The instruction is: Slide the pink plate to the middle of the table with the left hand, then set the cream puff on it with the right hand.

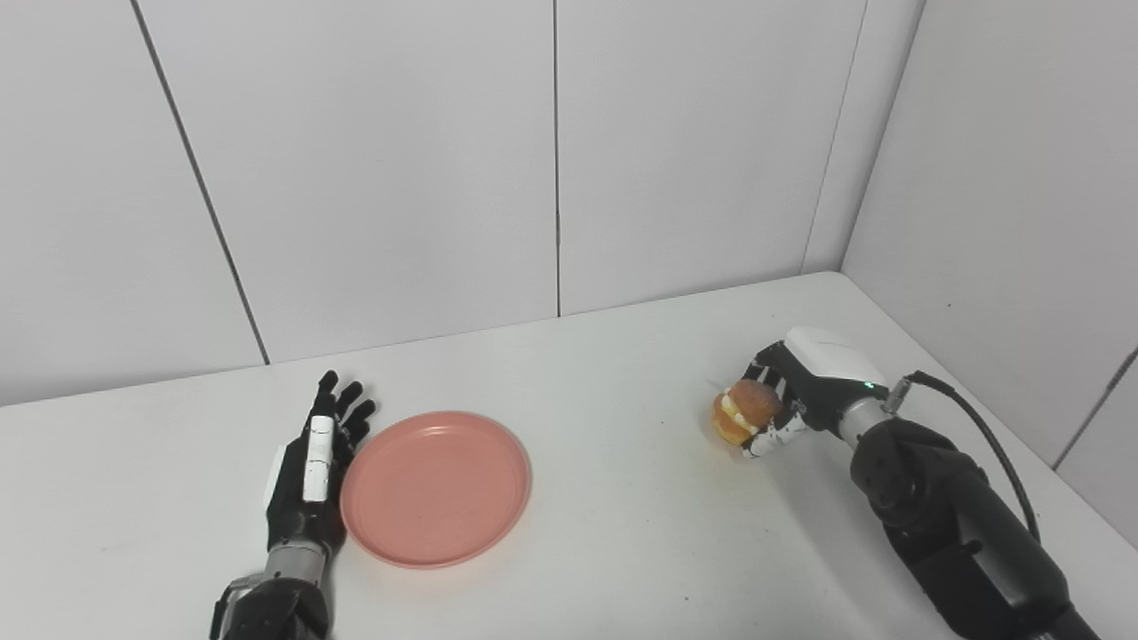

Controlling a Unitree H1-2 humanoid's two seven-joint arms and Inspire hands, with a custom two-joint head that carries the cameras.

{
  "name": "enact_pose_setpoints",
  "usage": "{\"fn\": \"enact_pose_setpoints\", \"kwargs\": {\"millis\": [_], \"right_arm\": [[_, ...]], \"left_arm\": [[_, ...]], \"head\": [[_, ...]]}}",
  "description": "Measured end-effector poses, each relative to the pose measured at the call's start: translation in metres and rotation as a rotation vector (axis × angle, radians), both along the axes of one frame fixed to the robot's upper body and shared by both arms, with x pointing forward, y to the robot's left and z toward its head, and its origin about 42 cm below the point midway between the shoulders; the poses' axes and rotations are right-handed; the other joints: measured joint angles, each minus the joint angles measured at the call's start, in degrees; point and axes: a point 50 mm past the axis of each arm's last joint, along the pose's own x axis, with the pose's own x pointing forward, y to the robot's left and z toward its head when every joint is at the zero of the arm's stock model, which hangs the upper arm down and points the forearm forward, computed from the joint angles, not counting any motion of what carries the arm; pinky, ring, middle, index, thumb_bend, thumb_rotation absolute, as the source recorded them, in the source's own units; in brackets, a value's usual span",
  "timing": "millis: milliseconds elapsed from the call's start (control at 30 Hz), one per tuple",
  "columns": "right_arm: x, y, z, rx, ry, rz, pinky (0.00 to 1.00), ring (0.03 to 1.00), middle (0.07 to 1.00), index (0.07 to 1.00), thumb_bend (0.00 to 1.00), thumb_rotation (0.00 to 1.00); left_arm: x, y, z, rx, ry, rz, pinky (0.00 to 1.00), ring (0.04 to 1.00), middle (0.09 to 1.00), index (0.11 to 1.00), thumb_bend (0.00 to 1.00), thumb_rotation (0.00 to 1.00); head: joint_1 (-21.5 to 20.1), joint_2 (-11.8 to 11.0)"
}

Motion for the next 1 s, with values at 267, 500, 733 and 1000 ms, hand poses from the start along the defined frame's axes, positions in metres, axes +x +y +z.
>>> {"fn": "enact_pose_setpoints", "kwargs": {"millis": [267,500,733,1000], "right_arm": [[-0.006,0.032,0.011,0.034,-0.083,0.099,0.24,0.306,0.475,0.490,0.53,0.00],[-0.005,0.071,0.032,0.067,-0.149,0.205,0.24,0.317,0.478,0.491,0.53,0.00],[-0.002,0.110,0.037,0.107,-0.167,0.296,0.29,0.368,0.462,0.513,0.52,0.00],[0.005,0.119,0.038,0.180,-0.165,0.334,0.25,0.334,0.444,0.535,0.52,0.00]], "left_arm": [[-0.001,-0.001,0.000,0.004,0.000,0.000,0.92,0.895,0.924,1.000,0.87,0.88],[-0.004,-0.005,0.002,-0.002,-0.003,0.011,0.91,0.897,0.924,1.000,0.85,0.88],[-0.008,-0.017,0.002,-0.013,-0.003,0.018,0.89,0.886,0.934,1.000,0.80,0.90],[-0.014,-0.039,0.001,0.028,-0.001,0.025,0.83,0.857,0.911,1.000,0.79,0.90]], "head": [[1.1,0.2],[4.0,0.3],[12.5,0.9],[19.3,1.7]]}}
